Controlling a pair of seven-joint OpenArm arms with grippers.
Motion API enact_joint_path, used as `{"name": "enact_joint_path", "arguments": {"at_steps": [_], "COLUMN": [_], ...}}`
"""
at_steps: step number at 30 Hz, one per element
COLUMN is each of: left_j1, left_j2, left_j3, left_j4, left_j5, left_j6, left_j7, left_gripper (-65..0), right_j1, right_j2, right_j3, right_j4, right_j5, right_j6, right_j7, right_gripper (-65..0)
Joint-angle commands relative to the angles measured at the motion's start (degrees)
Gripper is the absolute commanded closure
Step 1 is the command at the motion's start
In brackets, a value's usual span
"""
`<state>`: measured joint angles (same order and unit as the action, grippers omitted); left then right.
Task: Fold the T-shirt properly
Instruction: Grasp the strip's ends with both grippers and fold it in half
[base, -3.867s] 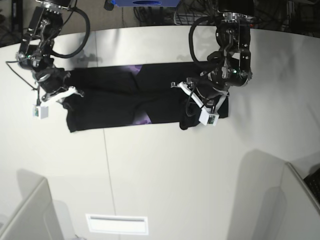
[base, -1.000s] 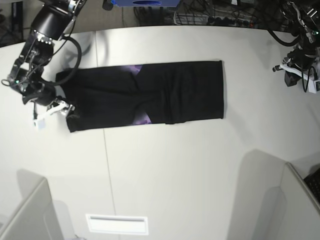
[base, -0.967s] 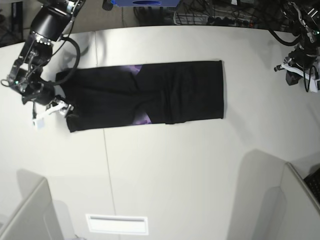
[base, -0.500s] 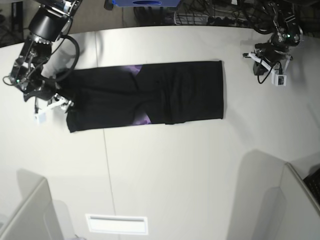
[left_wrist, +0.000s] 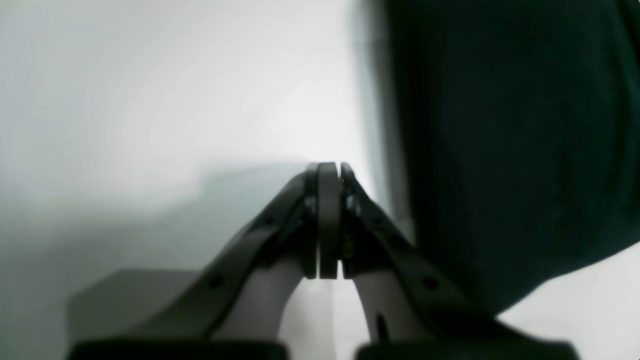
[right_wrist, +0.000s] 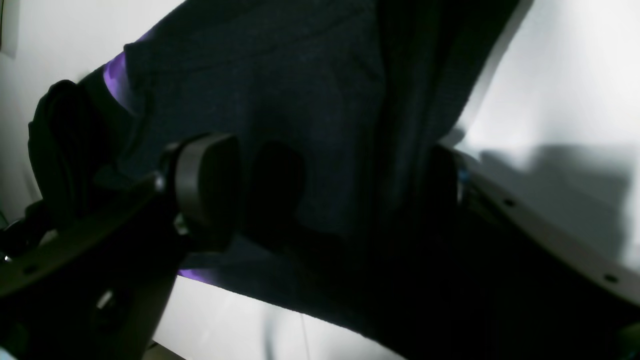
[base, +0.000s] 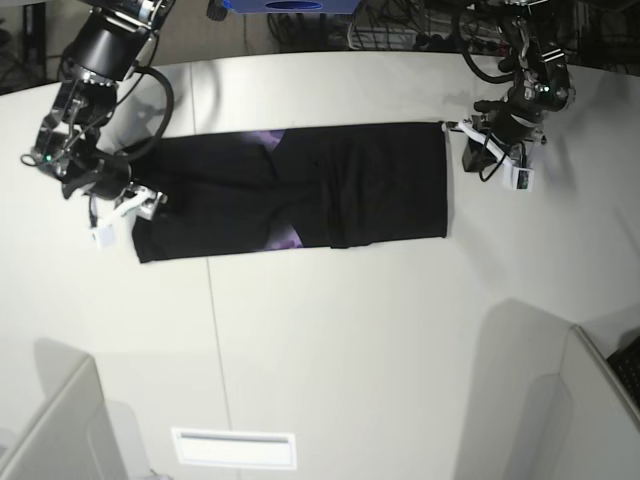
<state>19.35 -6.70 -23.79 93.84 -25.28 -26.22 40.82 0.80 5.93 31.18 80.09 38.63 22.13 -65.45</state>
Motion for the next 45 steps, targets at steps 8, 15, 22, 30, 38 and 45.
{"name": "enact_joint_path", "arguments": {"at_steps": [8,15,22,30,38,45], "left_j1": [-2.69,-6.65,-9.55,-10.08,-9.82,-9.73], "left_j2": [0.59,0.77,0.94,0.5,0.41,-0.55], "left_j3": [8.01,17.86,22.43,21.73,21.64,21.64], "left_j4": [-1.4,-1.4,-1.49,-1.14,-1.14,-1.14], "left_j5": [0.27,0.27,0.27,0.18,0.18,0.18], "left_j6": [3.67,9.03,9.03,9.03,9.03,9.03], "left_j7": [0.11,0.11,0.11,0.11,0.11,0.11], "left_gripper": [0.0,0.0,0.0,0.0,0.0,0.0], "right_j1": [1.8,1.8,-1.98,-4.18,-5.85,-6.82], "right_j2": [0.7,1.58,1.14,-3.16,-6.59,-10.37], "right_j3": [0.16,-0.28,-10.65,-16.63,-27.53,-33.77], "right_j4": [-0.05,5.84,20.87,30.98,32.74,32.74], "right_j5": [-1.23,-1.23,-1.23,-1.14,-1.14,-1.14], "right_j6": [-0.37,-0.46,-5.82,-9.25,-14.53,-16.11], "right_j7": [0.26,-0.18,0.0,-1.41,0.09,2.02], "right_gripper": [0.0,0.0,0.0,0.0,0.0,0.0]}}
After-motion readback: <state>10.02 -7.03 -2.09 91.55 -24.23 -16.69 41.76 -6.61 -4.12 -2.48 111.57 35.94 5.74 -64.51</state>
